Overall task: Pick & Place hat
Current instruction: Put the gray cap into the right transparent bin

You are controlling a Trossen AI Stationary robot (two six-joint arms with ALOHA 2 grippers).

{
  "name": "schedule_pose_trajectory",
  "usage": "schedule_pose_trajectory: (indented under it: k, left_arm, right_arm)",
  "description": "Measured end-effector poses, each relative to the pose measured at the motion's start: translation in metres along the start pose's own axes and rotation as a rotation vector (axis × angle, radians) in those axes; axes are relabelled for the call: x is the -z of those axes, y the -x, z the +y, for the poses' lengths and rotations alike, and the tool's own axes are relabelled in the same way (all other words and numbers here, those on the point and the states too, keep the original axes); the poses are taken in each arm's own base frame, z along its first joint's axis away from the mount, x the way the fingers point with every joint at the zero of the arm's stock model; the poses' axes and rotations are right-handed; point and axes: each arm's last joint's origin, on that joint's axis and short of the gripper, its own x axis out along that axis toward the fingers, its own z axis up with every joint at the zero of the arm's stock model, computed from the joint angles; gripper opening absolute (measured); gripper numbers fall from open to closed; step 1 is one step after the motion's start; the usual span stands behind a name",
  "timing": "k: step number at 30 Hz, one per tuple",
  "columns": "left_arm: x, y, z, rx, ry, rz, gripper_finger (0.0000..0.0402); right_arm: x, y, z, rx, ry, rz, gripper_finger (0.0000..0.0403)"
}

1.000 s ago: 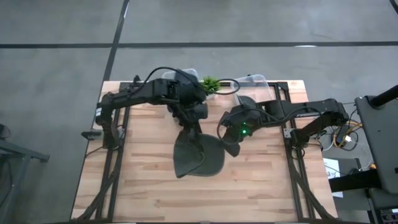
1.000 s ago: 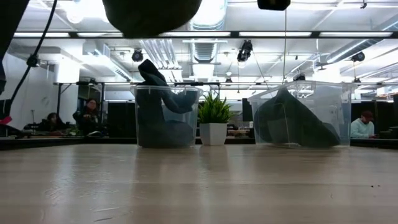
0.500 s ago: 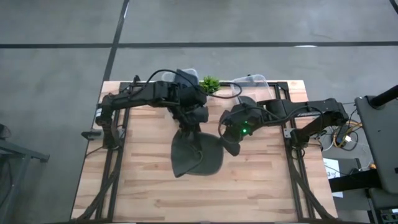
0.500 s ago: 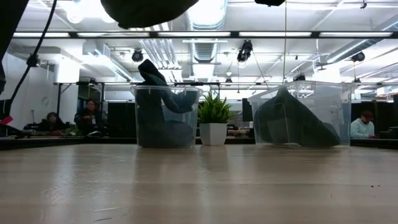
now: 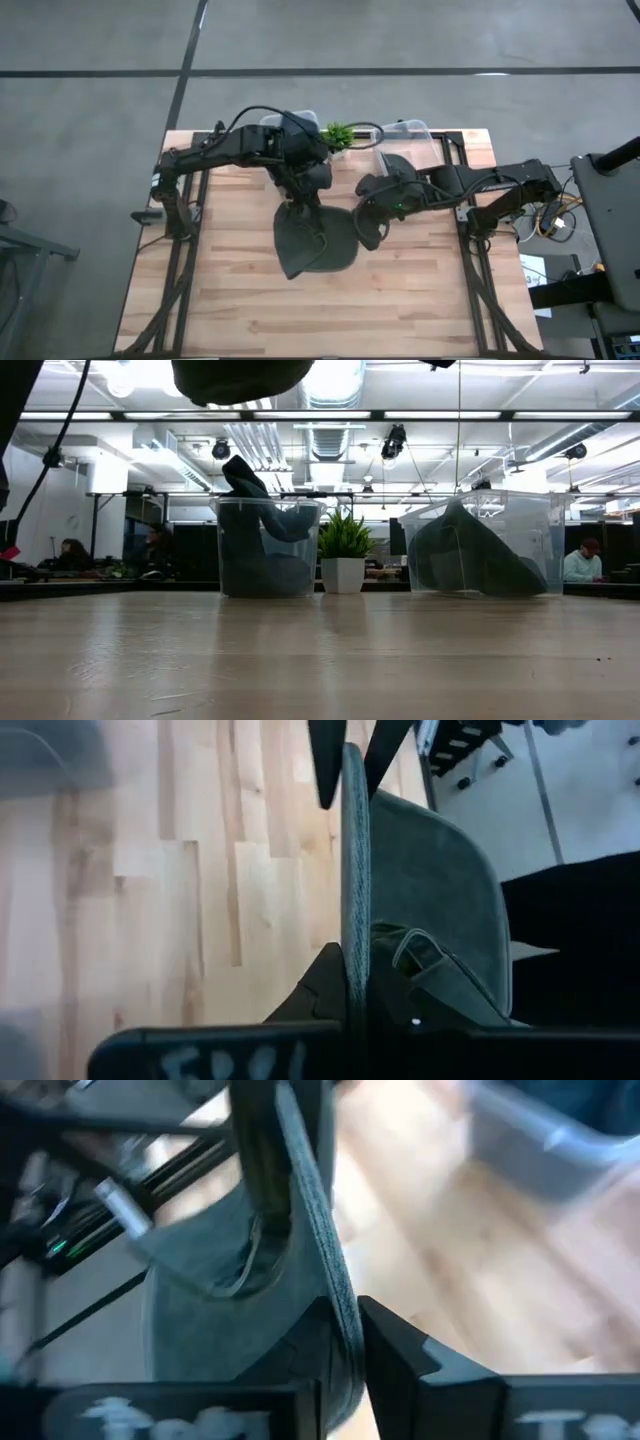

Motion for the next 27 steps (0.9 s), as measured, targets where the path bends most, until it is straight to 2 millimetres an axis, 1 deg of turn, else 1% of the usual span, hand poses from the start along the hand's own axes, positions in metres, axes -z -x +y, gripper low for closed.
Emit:
schedule_pose_trajectory:
  k: [5,13,16,19,21,25,27]
  left_arm:
    - [0.001,0.017,0.001,-0.057,0.015,-0.054,0.0005]
    - [0.006,0.064,0.007,-0.138,0.061,-0.207,0.0005]
    - [0.009,0.086,0.007,-0.195,0.077,-0.291,0.0005]
    - [0.013,0.107,0.006,-0.266,0.074,-0.377,0.0005]
    - [0.013,0.116,0.007,-0.31,0.086,-0.432,0.0005]
    - [0.007,0.129,0.006,-0.414,0.087,-0.561,0.0005]
    - [0.005,0.134,0.005,-0.437,0.08,-0.617,0.0005]
  right_arm:
    - [0.004,0.002,0.005,0.103,-0.016,-0.1,0.0081]
    - [0.014,0.016,0.015,0.267,-0.037,-0.309,0.0152]
    - [0.018,0.023,0.021,0.326,-0.057,-0.421,0.0171]
    - [0.02,0.029,0.027,0.355,-0.102,-0.536,0.0185]
    - [0.02,0.031,0.032,0.348,-0.118,-0.586,0.0192]
    - [0.019,0.031,0.039,0.342,-0.132,-0.664,0.0196]
    - [0.019,0.032,0.04,0.367,-0.146,-0.705,0.0195]
